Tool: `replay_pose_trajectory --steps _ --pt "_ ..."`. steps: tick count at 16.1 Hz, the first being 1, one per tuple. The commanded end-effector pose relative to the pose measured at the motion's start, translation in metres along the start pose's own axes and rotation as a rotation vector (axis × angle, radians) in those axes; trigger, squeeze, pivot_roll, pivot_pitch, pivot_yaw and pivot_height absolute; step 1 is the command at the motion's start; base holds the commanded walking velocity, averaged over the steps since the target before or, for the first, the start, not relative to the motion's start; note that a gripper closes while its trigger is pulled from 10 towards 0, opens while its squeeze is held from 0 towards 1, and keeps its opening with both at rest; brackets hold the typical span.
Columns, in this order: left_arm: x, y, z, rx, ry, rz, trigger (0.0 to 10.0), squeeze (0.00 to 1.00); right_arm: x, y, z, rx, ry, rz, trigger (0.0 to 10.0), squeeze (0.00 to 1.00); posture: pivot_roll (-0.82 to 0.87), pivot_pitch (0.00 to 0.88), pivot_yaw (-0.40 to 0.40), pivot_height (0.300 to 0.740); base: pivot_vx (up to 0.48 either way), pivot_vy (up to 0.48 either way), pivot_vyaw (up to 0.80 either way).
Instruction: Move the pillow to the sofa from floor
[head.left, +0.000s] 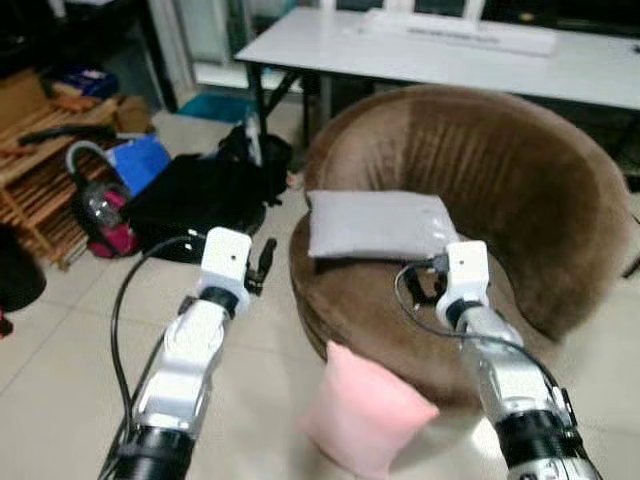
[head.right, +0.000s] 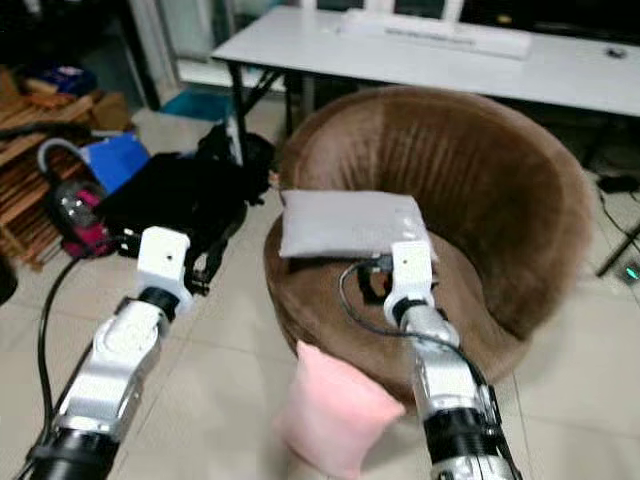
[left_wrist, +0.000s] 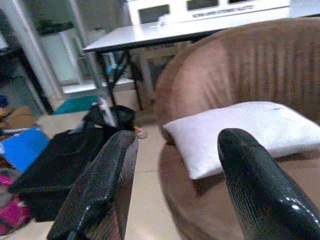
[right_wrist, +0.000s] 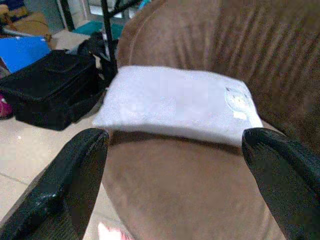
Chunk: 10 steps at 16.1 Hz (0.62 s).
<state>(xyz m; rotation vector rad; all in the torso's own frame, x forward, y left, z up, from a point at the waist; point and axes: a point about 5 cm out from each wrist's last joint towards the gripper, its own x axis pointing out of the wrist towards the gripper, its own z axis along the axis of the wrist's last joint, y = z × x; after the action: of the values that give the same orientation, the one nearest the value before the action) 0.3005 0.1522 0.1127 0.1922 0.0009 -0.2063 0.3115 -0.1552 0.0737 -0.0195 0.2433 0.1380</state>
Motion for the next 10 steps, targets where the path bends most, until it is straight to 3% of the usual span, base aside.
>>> replay_pose_trajectory --steps 1,10 --pt "-0.0019 0.0075 -0.002 0.01 0.013 0.023 10.0 0.0 0.0018 0.0106 0.0025 0.008 -0.011 0.028 10.0 0.0 0.02 0.0 0.015 0.74 0.0 0.0 0.0" --pt "-0.0016 0.008 -0.0026 0.016 0.019 0.03 10.0 0.0 0.0019 0.0105 0.0021 0.014 -0.005 0.026 10.0 0.0 0.02 0.0 0.012 0.736 0.0 0.0 0.0"
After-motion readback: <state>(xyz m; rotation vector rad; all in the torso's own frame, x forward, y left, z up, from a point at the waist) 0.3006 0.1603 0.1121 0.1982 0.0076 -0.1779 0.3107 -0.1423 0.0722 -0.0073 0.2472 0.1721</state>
